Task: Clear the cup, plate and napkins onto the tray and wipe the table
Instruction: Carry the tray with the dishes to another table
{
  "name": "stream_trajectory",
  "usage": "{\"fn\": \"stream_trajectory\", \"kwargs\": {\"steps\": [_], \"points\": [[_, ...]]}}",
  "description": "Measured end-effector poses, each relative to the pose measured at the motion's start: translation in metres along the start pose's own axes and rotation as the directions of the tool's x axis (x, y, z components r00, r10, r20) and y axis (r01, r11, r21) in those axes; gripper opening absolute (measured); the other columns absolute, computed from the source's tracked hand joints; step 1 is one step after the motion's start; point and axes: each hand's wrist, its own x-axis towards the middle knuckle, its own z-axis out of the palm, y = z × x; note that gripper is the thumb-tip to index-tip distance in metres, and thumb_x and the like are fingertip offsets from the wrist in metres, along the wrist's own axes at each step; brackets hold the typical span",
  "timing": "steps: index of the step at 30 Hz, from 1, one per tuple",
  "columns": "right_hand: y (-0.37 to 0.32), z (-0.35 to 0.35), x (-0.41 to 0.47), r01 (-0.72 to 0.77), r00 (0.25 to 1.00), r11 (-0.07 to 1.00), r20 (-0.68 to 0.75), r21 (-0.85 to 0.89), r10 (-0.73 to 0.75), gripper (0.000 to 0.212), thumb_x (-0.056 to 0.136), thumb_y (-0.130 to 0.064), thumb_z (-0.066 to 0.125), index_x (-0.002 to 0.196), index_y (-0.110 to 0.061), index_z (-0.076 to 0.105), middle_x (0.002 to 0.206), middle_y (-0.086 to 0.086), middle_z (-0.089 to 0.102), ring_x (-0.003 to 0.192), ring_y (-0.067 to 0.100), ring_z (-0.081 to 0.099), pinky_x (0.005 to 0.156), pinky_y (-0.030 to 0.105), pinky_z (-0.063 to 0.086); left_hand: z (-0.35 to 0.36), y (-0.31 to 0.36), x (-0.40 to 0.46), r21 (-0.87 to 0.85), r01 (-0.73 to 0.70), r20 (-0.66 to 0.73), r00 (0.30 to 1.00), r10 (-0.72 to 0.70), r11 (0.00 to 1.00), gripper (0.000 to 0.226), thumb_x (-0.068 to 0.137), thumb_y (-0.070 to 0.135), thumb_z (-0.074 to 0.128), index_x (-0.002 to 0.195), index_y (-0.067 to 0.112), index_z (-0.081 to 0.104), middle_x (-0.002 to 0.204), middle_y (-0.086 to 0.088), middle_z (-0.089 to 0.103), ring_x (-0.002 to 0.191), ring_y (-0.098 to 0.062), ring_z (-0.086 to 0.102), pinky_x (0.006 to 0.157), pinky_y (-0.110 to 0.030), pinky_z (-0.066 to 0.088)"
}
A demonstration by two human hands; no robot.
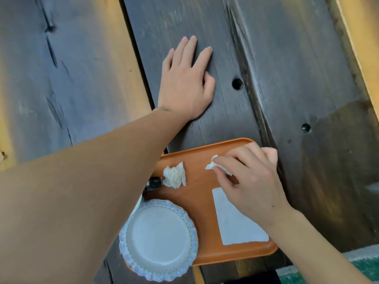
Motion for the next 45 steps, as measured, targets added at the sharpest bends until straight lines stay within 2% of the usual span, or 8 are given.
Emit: {"fn": "stream_trajectory", "kwargs": {"steps": [6,10,15,22,27,34,40,45], "points": [[-0.003,-0.013,-0.017,-0.233,0.972,0.971,0.016,0.059,0.233,0.034,0.084,-0.035,0.068,0.115,-0.02,0.067,0.113,-0.002,0.063,0.105,0.015,0.053,0.085,0.038,0.042,-0.001,0.001,0.0,0.001,0.017,0.019,1.0,-0.017,1.0,0.053,0.093,0.033,0.043,0.143,0.019,0.053,0.157,-0.016,0.042,0.149,-0.033,0.032,0.121,-0.047,0.023],[-0.001,-0.018,-0.034,-0.412,0.909,0.902,-0.013,0.129,0.417,0.036,0.086,-0.034,0.063,0.12,-0.022,0.058,0.122,0.001,0.06,0.112,0.006,0.044,0.093,0.035,0.042,-0.048,0.004,0.014,-0.156,0.083,0.2,0.979,-0.051,0.984,0.042,0.094,0.028,0.047,0.134,0.017,0.058,0.14,-0.009,0.054,0.131,-0.029,0.049,0.109,-0.042,0.04],[0.005,-0.031,-0.05,-0.384,0.923,0.914,0.069,0.131,0.378,0.026,0.091,-0.026,0.06,0.117,-0.022,0.06,0.122,-0.004,0.052,0.112,0.004,0.04,0.091,0.018,0.036,-0.171,0.007,-0.046,-0.383,0.126,-0.151,0.969,-0.197,0.915,0.033,0.096,0.023,0.046,0.12,0.011,0.064,0.109,0.0,0.067,0.1,-0.012,0.062,0.089,-0.03,0.051],[0.009,-0.037,-0.053,-0.528,0.844,0.828,0.224,0.188,0.488,0.036,0.095,-0.025,0.062,0.129,-0.024,0.05,0.127,-0.005,0.045,0.094,0.01,0.056,0.08,0.031,0.053,-0.185,0.003,-0.237,-0.563,0.409,-0.411,0.615,-0.672,0.718,0.025,0.091,-0.009,0.046,0.109,0.0,0.06,0.089,-0.006,0.064,0.081,-0.022,0.064,0.078,-0.025,0.049],[0.001,-0.042,-0.054,-0.591,0.802,0.779,0.25,0.209,0.542,0.03,0.099,-0.026,0.054,0.128,-0.022,0.048,0.112,-0.006,0.052,0.086,0.015,0.058,0.074,0.033,0.052,-0.143,0.016,-0.301,-0.681,0.667,-0.074,0.347,-0.935,0.301,0.03,0.096,0.0,0.05,0.117,0.02,0.054,0.102,-0.003,0.062,0.091,-0.015,0.058,0.079,-0.022,0.048],[0.003,-0.033,-0.049,-0.689,0.724,0.696,0.247,0.203,0.644,0.01,0.1,-0.026,0.055,0.109,-0.026,0.051,0.1,-0.003,0.062,0.081,0.01,0.061,0.063,0.021,0.046,-0.11,-0.013,-0.303,-0.592,0.805,0.277,0.165,-0.947,-0.032,0.023,0.099,0.013,0.056,0.12,0.012,0.063,0.102,-0.002,0.067,0.101,-0.023,0.062,0.088,-0.031,0.043],[-0.005,-0.034,-0.058,-0.732,0.682,0.653,0.226,0.195,0.696,0.01,0.099,-0.031,0.056,0.104,-0.023,0.053,0.102,-0.001,0.061,0.081,0.012,0.061,0.063,0.023,0.047,-0.11,-0.017,-0.3,-0.563,0.825,0.353,0.291,-0.889,0.046,0.02,0.097,0.026,0.065,0.11,0.014,0.074,0.087,0.012,0.069,0.082,0.001,0.061,0.08,-0.027,0.047],[-0.004,-0.026,-0.064,-0.74,0.672,0.657,0.185,0.141,0.717,0.011,0.101,-0.03,0.053,0.099,-0.02,0.054,0.1,-0.001,0.059,0.081,0.013,0.06,0.064,0.027,0.048,-0.101,-0.014,-0.296,-0.537,0.841,0.31,0.277,-0.909,0.074,0.013,0.094,0.024,0.069,0.1,0.016,0.077,0.084,0.009,0.072,0.078,0.0,0.061,0.073,-0.027,0.046]]}}
